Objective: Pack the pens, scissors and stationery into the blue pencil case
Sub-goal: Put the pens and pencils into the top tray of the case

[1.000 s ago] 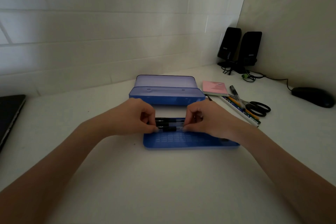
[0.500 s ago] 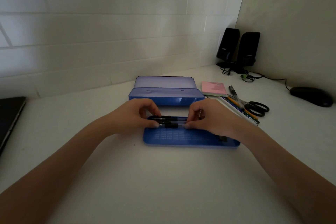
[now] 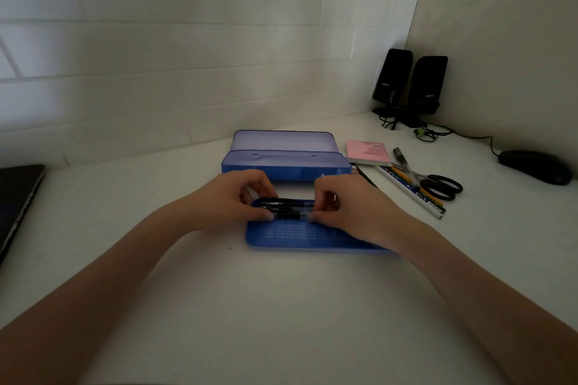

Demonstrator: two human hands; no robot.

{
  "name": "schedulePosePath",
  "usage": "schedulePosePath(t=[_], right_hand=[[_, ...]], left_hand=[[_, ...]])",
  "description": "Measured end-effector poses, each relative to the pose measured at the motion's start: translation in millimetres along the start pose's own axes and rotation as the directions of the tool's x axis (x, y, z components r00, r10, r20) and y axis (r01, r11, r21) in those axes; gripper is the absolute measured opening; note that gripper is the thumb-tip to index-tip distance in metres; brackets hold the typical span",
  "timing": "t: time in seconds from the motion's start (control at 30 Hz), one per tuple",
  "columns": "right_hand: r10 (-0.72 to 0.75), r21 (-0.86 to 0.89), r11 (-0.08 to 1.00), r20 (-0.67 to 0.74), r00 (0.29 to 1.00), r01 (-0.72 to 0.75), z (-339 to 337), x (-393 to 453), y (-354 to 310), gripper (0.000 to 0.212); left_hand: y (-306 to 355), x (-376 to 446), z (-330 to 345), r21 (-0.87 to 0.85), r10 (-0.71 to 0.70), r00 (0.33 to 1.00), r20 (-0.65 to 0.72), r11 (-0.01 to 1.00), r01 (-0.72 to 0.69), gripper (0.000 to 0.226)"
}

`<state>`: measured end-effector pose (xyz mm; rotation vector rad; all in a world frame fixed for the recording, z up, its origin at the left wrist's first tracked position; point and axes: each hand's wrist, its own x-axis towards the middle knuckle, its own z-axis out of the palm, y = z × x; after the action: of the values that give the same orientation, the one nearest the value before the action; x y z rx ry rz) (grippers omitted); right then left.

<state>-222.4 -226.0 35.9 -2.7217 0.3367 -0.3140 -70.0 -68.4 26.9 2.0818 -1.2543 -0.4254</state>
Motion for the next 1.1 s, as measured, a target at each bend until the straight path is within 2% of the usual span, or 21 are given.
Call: schedulePosePath(t=[0.1, 0.17, 0.23, 0.3, 0.37, 0.43, 0.5, 0.6, 0.8, 0.93, 1.1], right_hand=[[0.052, 0.048, 0.998, -0.067, 0.996, -0.049, -14, 2, 12, 0.019], [0.125, 0.100, 0.989, -0.218, 0.968, -0.105, -27, 7, 31, 0.016], [0.219, 0.062, 0.975, -0.386, 0.896, -0.212, -38, 10, 57, 0.011], [0.347, 0.020, 0.923, -0.475, 0.809, -0.384, -45, 9, 85, 0.014], [0.487, 0.006, 0.839, -0.455, 0.746, -0.544, -45, 6, 107, 0.027], [0.578, 0.001, 0.781, -0.378, 0.723, -0.624, -40, 5, 118, 0.038], [0.596, 0.013, 0.778, -0.333, 0.730, -0.629, -35, 6, 118, 0.039], [0.580, 0.018, 0.786, -0.372, 0.725, -0.618, -31, 8, 111, 0.027], [0.556, -0.047, 0.772, -0.431, 0.710, -0.634, -30, 8, 109, 0.027], [0.512, 0.001, 0.793, -0.544, 0.665, -0.609, -35, 9, 101, 0.030], [0.526, 0.178, 0.817, -0.619, 0.583, -0.548, -37, 16, 95, 0.037]], left_hand=[[-1, 0, 0, 0.009, 0.015, 1.000, -0.027, 1.000, -0.015, 0.021], [-1, 0, 0, 0.020, 0.017, 0.999, -0.027, 1.000, -0.017, 0.022], [-2, -1, 0, 0.030, 0.013, 1.000, -0.015, 0.999, -0.012, 0.023], [-1, 0, 1, 0.031, 0.015, 1.000, -0.015, 0.999, -0.014, 0.022], [0, -1, 4, 0.031, 0.028, 0.999, -0.033, 0.999, -0.027, 0.020], [1, -1, 5, 0.042, 0.038, 0.998, -0.045, 0.998, -0.036, 0.017], [1, -1, 6, 0.047, 0.041, 0.998, -0.053, 0.998, -0.038, 0.014], [-1, 0, 8, 0.093, 0.056, 0.996, -0.065, 0.994, -0.050, 0.016], [-1, -4, 15, 0.257, 0.161, 0.987, -0.009, 0.954, -0.154, 0.044], [0, -2, 22, 0.207, 0.243, 0.970, 0.012, 0.949, -0.240, 0.039], [2, -1, 26, 0.222, 0.276, 0.960, -0.048, 0.940, -0.259, 0.031]])
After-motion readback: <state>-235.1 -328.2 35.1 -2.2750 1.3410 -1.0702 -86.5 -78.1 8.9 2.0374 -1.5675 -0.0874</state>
